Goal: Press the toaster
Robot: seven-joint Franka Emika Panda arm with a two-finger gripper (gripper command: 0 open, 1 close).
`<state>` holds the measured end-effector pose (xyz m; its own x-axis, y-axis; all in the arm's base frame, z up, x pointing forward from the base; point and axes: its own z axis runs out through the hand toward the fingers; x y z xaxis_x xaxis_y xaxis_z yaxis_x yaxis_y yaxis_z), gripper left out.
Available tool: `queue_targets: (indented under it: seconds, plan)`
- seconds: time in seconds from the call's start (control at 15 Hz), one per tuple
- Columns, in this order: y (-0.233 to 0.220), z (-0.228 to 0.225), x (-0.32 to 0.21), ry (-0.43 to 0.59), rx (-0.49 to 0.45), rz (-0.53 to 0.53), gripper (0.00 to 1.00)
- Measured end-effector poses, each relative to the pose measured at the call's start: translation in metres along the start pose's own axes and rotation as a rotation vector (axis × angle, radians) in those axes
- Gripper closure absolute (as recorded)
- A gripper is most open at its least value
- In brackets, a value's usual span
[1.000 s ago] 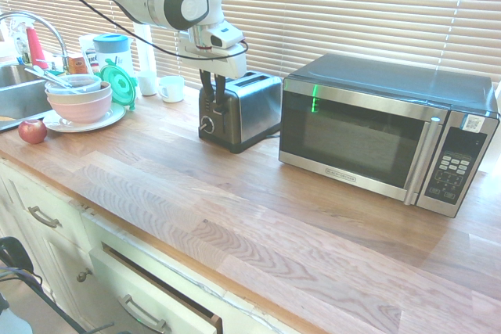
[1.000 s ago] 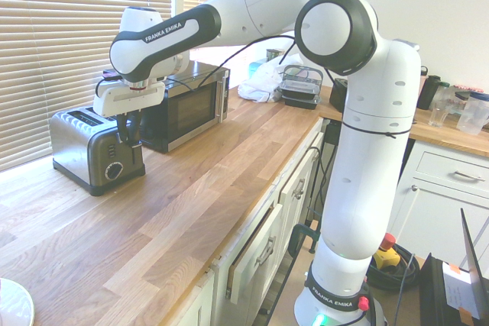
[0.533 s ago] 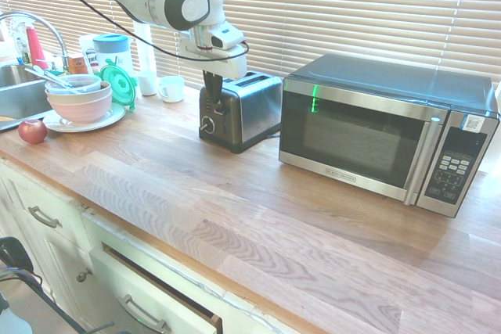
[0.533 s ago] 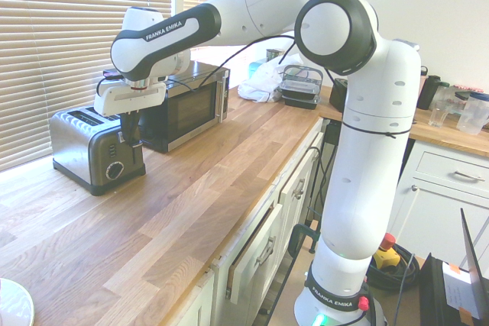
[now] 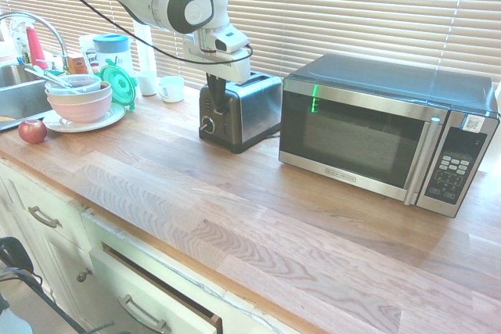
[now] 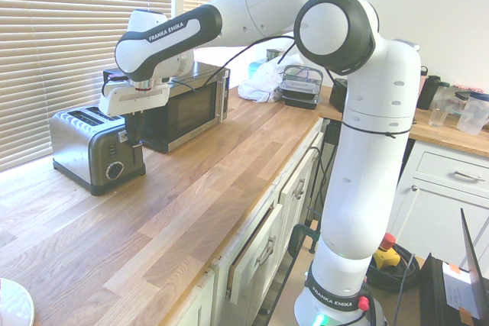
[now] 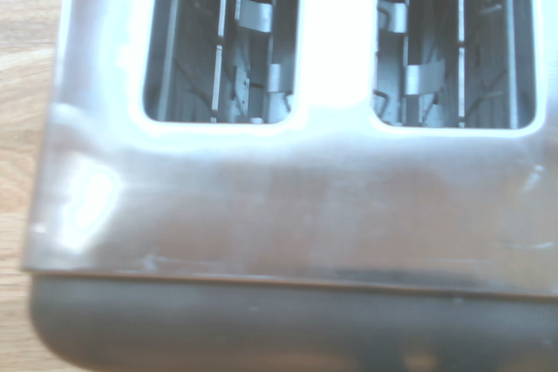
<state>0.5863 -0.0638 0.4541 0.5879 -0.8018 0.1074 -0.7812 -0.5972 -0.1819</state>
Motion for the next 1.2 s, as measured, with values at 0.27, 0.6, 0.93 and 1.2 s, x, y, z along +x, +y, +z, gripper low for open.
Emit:
queue_targets:
  seconds: [0.27, 0.6, 0.93, 1.2]
  plan:
    - [0.01, 0.008, 0.01, -0.007, -0.007, 0.004, 1.0]
    - [0.009, 0.03, 0.012, -0.027, -0.033, 0.005, 1.0]
    - [0.007, 0.039, 0.013, -0.036, -0.049, 0.0, 1.0]
    - [0.005, 0.046, 0.015, -0.047, -0.066, -0.002, 1.0]
